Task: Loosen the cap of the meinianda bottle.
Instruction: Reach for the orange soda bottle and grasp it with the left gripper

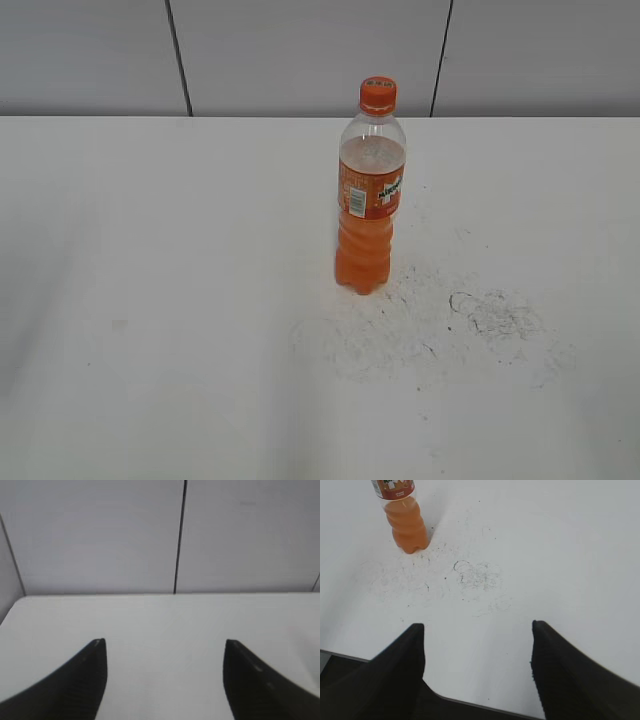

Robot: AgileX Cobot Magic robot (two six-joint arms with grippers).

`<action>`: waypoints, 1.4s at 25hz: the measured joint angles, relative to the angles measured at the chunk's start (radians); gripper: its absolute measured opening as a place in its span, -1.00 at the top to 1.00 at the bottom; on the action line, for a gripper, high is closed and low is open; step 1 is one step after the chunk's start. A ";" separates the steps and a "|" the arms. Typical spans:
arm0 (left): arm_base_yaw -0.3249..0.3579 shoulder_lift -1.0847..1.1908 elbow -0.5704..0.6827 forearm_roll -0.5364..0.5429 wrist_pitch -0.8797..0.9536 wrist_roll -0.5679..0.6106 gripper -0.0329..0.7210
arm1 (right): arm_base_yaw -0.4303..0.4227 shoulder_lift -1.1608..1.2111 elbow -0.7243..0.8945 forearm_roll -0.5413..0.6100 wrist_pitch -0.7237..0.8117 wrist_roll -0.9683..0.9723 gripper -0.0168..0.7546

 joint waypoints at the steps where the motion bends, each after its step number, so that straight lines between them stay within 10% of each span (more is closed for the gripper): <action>1: -0.011 0.019 0.029 0.000 -0.097 0.000 -0.57 | 0.000 0.000 0.000 0.000 0.000 0.000 -0.32; 19: -0.182 0.807 0.188 0.138 -0.974 -0.112 -0.57 | 0.000 0.000 0.000 0.000 0.000 0.000 -0.32; 35: -0.183 1.285 -0.232 0.995 -1.081 -0.563 -0.57 | 0.000 0.000 0.000 0.000 0.000 0.000 -0.32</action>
